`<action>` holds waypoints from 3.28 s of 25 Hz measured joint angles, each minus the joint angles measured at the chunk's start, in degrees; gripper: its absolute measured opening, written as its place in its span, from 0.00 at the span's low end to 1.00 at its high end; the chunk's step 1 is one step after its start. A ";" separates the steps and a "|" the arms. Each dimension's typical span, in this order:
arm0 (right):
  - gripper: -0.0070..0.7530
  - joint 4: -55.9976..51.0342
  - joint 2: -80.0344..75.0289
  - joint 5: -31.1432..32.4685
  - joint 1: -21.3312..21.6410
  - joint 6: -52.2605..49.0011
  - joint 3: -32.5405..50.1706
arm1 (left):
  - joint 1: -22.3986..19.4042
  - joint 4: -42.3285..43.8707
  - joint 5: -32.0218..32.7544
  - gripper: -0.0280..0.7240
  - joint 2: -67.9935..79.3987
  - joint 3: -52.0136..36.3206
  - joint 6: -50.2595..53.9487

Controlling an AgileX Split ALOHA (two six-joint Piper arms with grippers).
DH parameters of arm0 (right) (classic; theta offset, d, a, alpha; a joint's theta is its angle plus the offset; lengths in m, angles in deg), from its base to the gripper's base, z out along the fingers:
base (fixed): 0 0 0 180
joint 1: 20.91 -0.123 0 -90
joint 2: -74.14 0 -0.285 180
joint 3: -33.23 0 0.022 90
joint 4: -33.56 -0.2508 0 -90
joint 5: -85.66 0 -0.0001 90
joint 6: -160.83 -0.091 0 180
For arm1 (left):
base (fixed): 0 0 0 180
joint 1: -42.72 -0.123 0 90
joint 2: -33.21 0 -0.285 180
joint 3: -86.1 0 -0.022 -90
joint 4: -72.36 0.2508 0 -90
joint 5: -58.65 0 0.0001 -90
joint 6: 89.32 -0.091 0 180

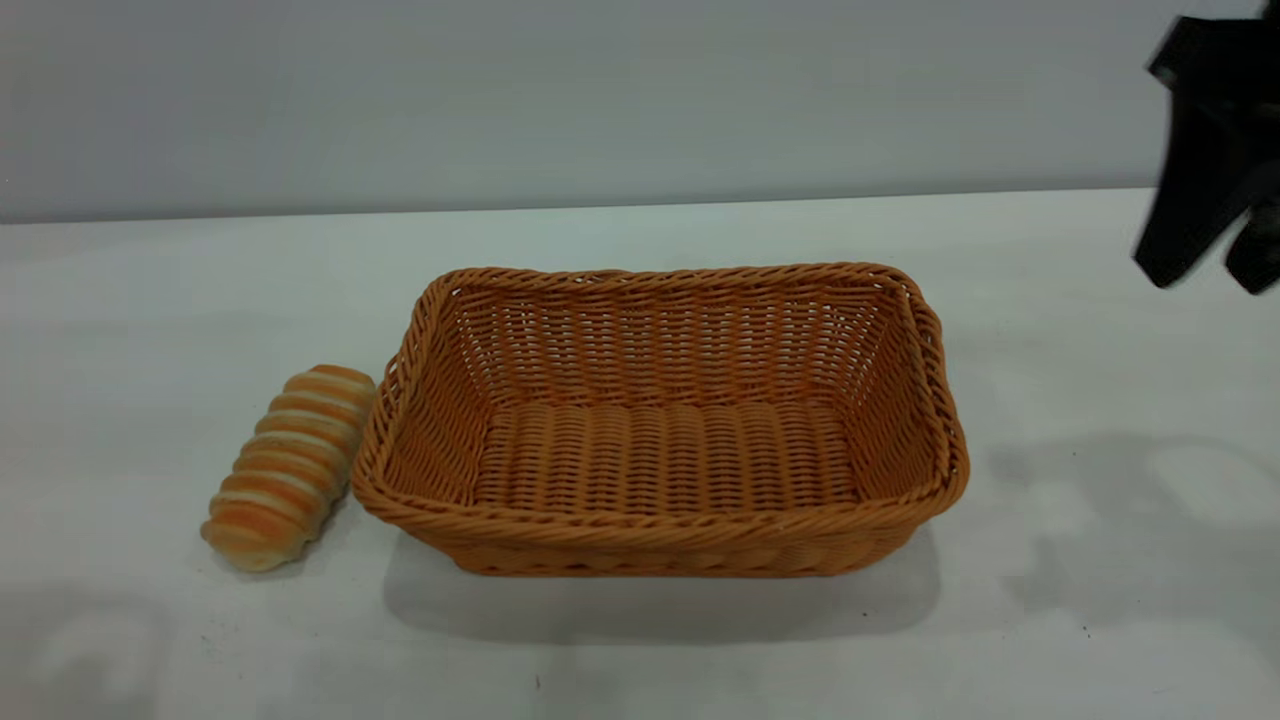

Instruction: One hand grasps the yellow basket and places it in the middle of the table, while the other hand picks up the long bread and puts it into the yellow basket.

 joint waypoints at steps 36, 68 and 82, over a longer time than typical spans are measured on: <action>0.65 0.07 2.97 -1.90 0.00 0.17 3.25 | 5.09 -32.48 -27.91 0.13 36.03 9.22 -39.55; 0.65 4.32 6.24 4.11 0.00 0.70 3.25 | 7.68 -23.75 3.95 0.51 14.17 19.42 -33.27; 0.65 12.48 43.01 15.26 0.00 -5.43 13.07 | -2.80 4.44 29.49 0.51 -31.68 12.63 -12.54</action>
